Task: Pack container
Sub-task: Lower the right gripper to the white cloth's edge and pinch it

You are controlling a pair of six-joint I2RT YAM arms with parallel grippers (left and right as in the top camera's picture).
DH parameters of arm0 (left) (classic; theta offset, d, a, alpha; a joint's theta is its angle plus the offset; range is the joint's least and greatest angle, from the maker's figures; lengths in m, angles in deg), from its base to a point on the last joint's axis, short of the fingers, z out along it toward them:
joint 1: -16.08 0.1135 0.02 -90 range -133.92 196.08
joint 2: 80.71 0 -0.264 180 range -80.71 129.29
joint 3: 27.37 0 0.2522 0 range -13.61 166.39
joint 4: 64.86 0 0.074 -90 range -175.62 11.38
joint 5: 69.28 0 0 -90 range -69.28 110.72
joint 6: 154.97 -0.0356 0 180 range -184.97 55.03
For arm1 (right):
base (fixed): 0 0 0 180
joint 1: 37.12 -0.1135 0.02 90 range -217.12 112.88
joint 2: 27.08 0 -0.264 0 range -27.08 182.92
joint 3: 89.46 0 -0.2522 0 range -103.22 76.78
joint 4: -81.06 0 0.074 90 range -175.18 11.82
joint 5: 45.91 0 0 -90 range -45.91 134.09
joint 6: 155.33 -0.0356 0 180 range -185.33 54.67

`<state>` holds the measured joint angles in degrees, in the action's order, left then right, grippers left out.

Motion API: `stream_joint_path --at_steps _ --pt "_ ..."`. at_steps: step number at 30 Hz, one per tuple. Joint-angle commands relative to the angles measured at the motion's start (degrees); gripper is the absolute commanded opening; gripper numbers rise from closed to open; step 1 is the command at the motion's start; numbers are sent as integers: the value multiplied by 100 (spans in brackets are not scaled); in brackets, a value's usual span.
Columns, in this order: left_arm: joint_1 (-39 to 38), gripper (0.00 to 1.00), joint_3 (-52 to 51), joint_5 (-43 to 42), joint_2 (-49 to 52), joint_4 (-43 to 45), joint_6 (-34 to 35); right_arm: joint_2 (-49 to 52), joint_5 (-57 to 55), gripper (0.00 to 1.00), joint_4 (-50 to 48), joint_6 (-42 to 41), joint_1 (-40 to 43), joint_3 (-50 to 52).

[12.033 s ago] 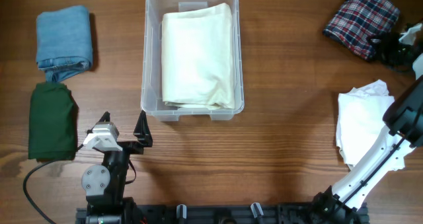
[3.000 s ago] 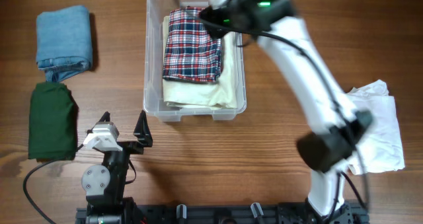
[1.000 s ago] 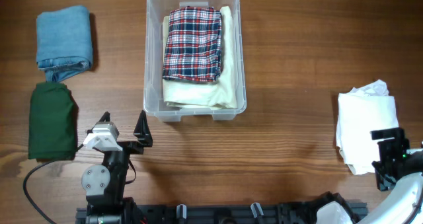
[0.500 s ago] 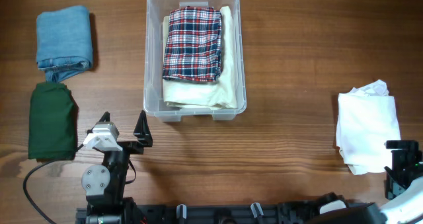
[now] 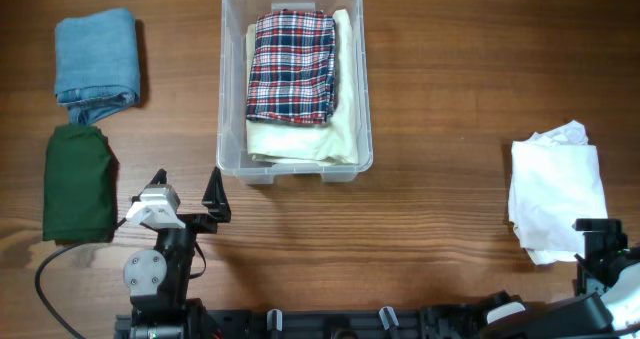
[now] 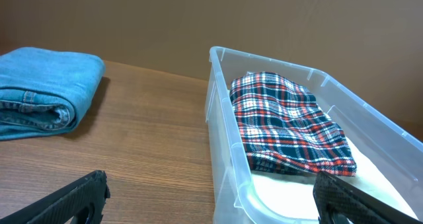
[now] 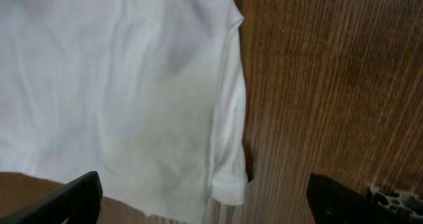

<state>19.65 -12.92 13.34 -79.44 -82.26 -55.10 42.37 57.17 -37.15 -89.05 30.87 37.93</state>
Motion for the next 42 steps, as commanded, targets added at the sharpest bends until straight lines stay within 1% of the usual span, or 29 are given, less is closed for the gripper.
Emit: stream_joint_path --at_steps 1,5,10,15,17,20,27,32,39,42 --pt "42 100 -35 17 2 -9 -46 63 -210 100 -334 26 35 417" --pt "42 100 -35 17 2 -9 -48 74 -210 100 -686 -13 33 656" --pt "42 100 -35 17 2 -9 -48 74 -201 99 -938 197 33 669" --pt "42 100 -35 17 2 -9 -46 85 70 96 -1360 356 33 870" --pt "42 100 -35 17 2 -9 -48 90 422 93 -1663 422 31 1038" --pt "42 100 -35 17 2 -9 -48 90 656 93 -1928 400 28 1172" --pt "42 100 -35 17 2 -9 -46 175 654 91 -2201 376 22 1237" --pt "42 100 -35 17 2 -9 -48 501 734 89 -2507 254 9 1281" --pt "42 100 -35 17 2 -9 -46 1255 960 89 -3018 -42 -192 1375" --pt "42 100 -35 17 2 -9 -46 1519 1248 88 -3259 -52 -306 1377"
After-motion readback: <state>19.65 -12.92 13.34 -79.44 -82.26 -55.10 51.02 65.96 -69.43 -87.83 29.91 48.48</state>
